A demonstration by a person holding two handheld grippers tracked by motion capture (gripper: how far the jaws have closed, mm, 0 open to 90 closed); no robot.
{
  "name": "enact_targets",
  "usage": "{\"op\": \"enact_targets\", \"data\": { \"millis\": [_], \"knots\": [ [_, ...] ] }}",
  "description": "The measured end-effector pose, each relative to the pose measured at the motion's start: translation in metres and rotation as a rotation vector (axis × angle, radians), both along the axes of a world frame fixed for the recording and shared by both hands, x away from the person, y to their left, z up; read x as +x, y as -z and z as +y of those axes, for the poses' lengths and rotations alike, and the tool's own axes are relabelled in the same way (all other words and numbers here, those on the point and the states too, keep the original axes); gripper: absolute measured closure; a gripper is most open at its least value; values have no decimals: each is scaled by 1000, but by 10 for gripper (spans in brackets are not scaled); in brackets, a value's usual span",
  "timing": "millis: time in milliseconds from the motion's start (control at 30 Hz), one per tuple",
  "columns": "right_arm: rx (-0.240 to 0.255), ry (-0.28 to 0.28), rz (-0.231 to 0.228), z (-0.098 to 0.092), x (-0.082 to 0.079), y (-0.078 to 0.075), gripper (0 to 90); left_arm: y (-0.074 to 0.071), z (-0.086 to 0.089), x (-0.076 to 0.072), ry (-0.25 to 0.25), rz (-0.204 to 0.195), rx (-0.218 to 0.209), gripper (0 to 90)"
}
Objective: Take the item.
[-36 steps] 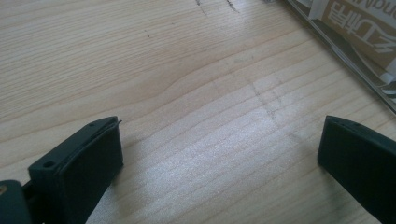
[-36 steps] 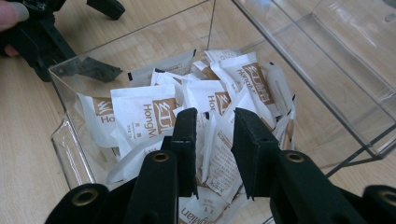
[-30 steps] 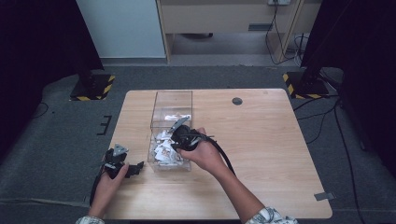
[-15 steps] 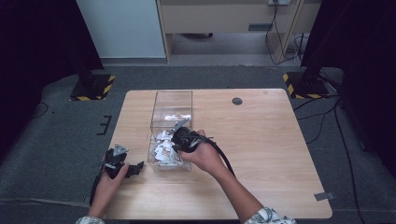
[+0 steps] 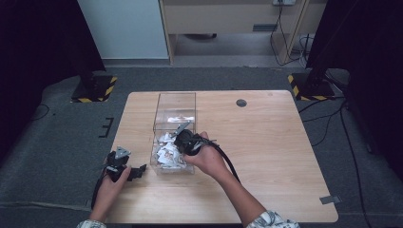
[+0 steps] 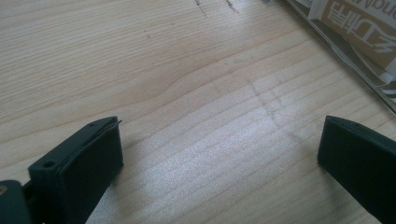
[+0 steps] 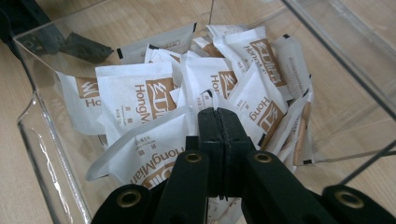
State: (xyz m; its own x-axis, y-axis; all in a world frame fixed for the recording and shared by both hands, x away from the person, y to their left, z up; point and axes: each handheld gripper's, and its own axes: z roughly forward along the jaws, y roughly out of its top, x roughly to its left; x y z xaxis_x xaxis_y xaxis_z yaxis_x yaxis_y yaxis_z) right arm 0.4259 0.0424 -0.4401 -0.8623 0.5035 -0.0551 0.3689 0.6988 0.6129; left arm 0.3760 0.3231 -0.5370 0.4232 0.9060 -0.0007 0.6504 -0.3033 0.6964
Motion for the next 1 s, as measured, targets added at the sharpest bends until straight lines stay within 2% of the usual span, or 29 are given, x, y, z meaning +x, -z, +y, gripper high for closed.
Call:
{"op": "enact_targets", "data": {
  "millis": [200, 367, 600, 833, 1000],
  "knots": [
    [54, 6, -8, -8, -2, -11, 896, 0, 0, 0, 0, 0, 0, 0],
    [78, 0, -22, -10, -5, -17, 896, 0, 0, 0, 0, 0, 0, 0],
    [86, -5, -36, -11, -5, -24, 896, 0, 0, 0, 0, 1, 1, 0],
    [125, -4, -49, -14, -8, -35, 897, 0, 0, 0, 0, 0, 0, 0],
    [136, 0, -57, -16, -10, -39, 896, 0, 0, 0, 0, 0, 0, 0]
  ]
}}
